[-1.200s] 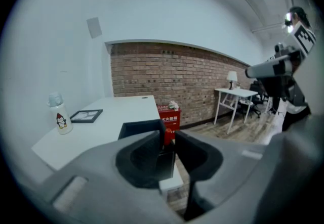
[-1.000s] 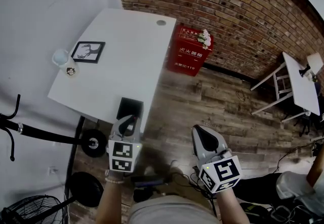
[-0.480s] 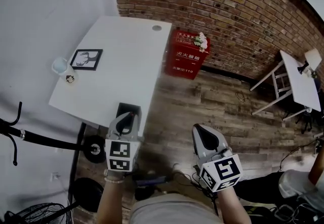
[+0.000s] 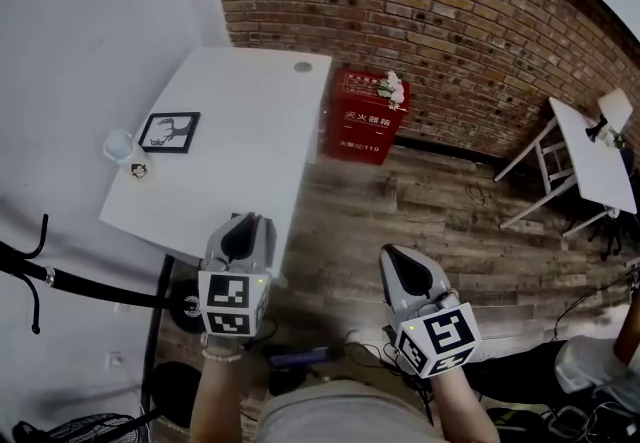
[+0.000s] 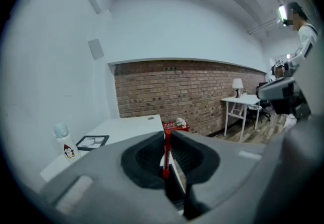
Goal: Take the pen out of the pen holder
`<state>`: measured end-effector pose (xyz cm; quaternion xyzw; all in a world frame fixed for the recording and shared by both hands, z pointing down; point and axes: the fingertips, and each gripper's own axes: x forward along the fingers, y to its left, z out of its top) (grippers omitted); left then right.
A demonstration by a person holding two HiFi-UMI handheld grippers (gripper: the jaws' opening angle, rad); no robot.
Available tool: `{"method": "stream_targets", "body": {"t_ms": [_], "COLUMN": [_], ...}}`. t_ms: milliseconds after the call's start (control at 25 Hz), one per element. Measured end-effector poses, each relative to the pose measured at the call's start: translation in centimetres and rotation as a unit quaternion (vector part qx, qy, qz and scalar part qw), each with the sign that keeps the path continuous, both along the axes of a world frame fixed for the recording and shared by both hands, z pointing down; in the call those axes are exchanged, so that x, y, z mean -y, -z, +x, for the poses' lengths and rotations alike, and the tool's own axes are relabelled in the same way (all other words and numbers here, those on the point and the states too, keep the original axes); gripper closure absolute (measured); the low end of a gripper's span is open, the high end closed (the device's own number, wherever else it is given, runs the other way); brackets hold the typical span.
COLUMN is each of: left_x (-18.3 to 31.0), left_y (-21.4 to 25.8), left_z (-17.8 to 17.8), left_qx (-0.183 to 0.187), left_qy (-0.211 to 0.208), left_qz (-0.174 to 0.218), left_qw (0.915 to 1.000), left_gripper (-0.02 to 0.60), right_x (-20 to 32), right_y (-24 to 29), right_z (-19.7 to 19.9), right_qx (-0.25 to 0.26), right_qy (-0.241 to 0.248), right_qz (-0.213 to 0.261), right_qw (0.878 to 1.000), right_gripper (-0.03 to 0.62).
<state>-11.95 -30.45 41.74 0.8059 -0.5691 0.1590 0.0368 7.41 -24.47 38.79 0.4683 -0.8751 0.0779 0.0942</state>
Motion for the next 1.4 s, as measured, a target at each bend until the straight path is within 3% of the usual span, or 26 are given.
{"method": "stream_targets", "body": {"t_ms": [560,1040,1400], "left_x": [0.0,-0.9,-2.4], "left_y": [5.8,7.3,6.2], "left_z": [2.5,8.6,13.0], "left_qx": [-0.011,-0.014,-0.02], "left_qy": [-0.023,-0.1,-0.155], "left_qz": [0.045,0.058,0.044], "left_qw": [0.9987,0.9932,0.9868], "left_gripper": [0.552,0.552,0.552], "right_x": [-0.5,-1.3,-2.1], "right_y": [1.3,2.5,2.7], "right_z": [1.5,4.4,7.0], "right_qx": [0.01,0.013,0.005], "right_qy": [-0.007,-0.048,-0.082], "right_qz": [0.015,0.03,0.033], "right_qw": [1.0,0.998,0.996], "right_gripper": [0.591,0.591,0.591]}}
